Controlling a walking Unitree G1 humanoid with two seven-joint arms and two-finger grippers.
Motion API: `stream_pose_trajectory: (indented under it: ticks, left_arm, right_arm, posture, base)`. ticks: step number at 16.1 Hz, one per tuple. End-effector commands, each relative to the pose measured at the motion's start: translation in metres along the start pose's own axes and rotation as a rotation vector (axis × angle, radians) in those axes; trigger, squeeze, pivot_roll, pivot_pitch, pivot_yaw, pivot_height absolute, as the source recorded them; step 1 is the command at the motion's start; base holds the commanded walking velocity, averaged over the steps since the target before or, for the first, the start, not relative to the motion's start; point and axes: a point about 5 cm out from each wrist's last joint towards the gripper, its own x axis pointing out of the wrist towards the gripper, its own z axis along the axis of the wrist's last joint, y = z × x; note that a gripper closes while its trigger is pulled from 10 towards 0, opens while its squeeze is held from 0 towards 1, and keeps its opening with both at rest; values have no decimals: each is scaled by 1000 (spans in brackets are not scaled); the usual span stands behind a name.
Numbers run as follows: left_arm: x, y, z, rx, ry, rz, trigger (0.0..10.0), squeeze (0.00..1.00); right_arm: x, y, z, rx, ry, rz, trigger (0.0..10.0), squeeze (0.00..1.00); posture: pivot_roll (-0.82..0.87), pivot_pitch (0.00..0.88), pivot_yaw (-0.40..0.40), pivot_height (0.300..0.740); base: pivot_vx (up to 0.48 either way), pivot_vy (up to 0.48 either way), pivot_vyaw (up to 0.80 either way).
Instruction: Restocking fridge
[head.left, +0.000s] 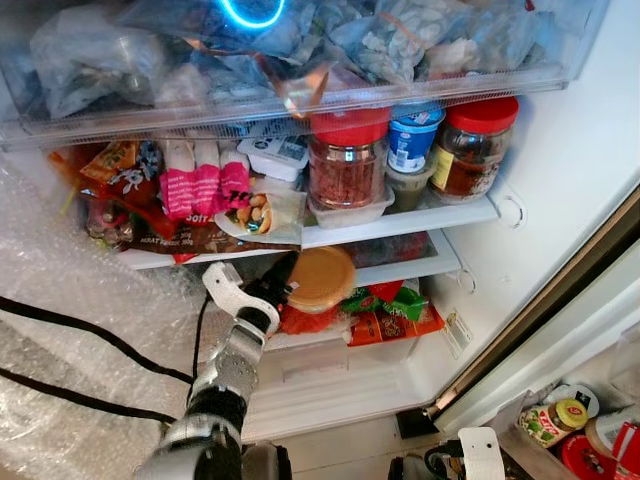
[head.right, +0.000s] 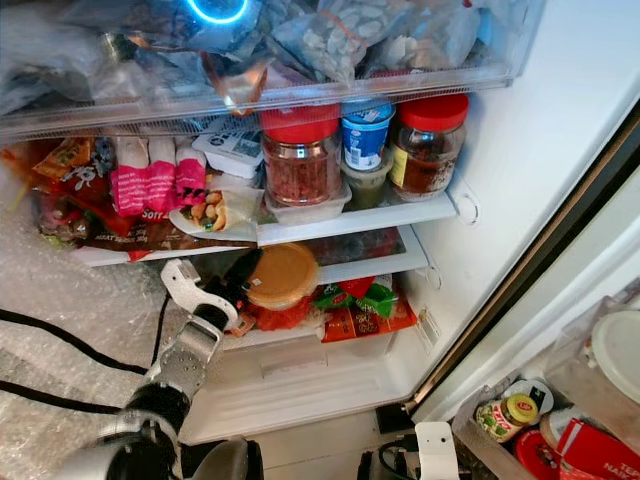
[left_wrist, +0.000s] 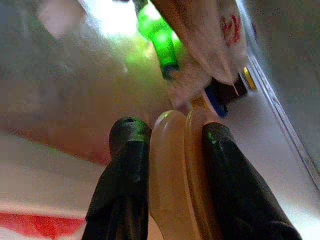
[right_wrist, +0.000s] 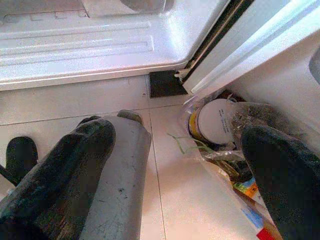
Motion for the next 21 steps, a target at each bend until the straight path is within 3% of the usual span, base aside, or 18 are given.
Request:
stream_pose_trajectory:
  ticks: [1,5,7,14,18,19,20,21]
  left_arm:
    - [2,2,5,20,-17,17,10000,0]
    - [9,3,20,46,-81,90,10000,0]
    - [12,1,25,98,-104,116,10000,0]
    - [23,-6,40,85,-167,236,10000,0]
    - [26,-11,42,72,-172,230,10000,24]
    - [26,-12,40,72,-163,222,10000,184]
    - [26,-12,39,71,-158,218,10000,467]
    - [25,-10,38,74,-148,203,10000,1000]
  right_arm:
    - [-18,3,-53,-11,196,13,10000,0]
    - [-23,2,-63,-14,205,13,10000,0]
    - [-26,3,-67,-17,203,15,10000,0]
    - [-32,10,-77,-35,200,42,10000,0]
    - [-33,12,-78,-36,199,46,10000,0]
    - [-33,13,-77,-36,198,48,10000,0]
    - [-32,13,-77,-36,197,49,10000,0]
    - [-31,16,-73,-34,187,53,10000,0]
  posture:
    - [-99,192,12,647]
    - [-148,215,2,647]
    - [-172,231,-6,647]
    - [-227,271,-15,647]
    - [-220,271,-12,647]
    - [-219,271,-11,647]
    - [-216,270,-9,647]
    - [-207,268,-6,647]
  base:
    - [0,0,0]
    - [0,0,0]
    - [0,0,0]
    - [0,0,0]
    - [0,0,0]
    - [0,0,0]
    - [0,0,0]
    - [0,0,0]
